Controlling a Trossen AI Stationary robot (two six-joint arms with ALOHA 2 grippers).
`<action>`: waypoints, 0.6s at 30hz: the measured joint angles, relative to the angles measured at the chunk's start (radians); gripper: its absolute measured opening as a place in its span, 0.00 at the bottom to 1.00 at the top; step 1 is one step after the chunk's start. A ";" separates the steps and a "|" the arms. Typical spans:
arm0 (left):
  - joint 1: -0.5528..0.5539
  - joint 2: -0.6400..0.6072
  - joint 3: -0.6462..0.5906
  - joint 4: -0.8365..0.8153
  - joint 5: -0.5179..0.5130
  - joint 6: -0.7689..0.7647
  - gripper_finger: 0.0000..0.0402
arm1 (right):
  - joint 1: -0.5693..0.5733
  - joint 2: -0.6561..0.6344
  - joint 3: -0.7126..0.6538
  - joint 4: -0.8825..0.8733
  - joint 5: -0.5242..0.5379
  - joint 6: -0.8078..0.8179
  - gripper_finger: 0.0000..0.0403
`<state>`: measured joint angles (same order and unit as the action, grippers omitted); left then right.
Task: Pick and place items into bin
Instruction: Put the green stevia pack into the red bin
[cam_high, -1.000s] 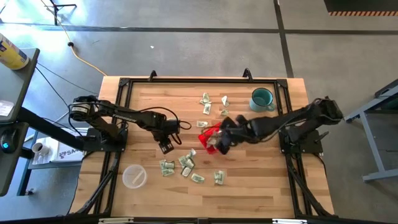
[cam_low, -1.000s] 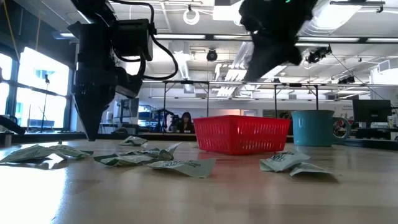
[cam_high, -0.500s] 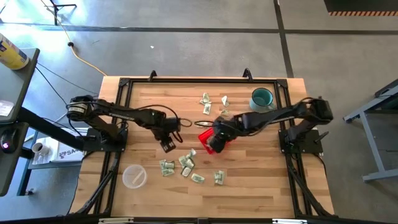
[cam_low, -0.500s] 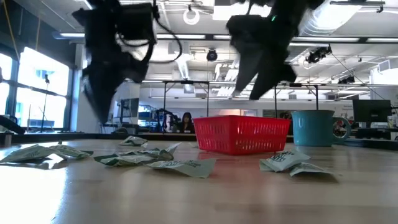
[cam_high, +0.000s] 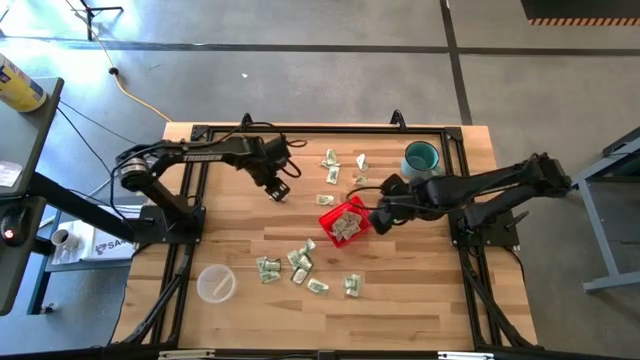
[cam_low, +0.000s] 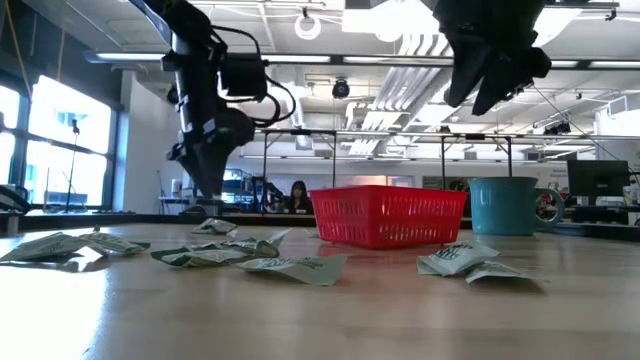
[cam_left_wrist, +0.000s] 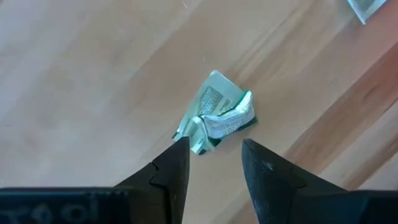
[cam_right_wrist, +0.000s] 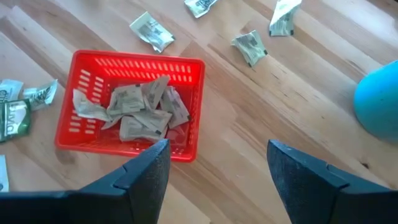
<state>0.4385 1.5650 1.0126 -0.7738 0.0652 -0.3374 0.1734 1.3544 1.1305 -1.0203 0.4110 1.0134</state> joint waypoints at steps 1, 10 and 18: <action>0.000 0.005 0.002 0.029 0.000 -0.002 0.45 | 0.000 0.003 0.000 0.000 0.000 0.002 0.64; 0.000 0.070 0.134 -0.046 -0.033 0.113 0.65 | -0.005 0.008 0.000 -0.015 -0.001 0.000 0.64; -0.048 0.075 0.078 -0.078 0.019 0.256 0.81 | -0.005 0.008 0.000 -0.016 0.026 -0.010 0.64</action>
<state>0.3907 1.6398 1.0909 -0.8519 0.0841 -0.0818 0.1684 1.3621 1.1301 -1.0359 0.4368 1.0034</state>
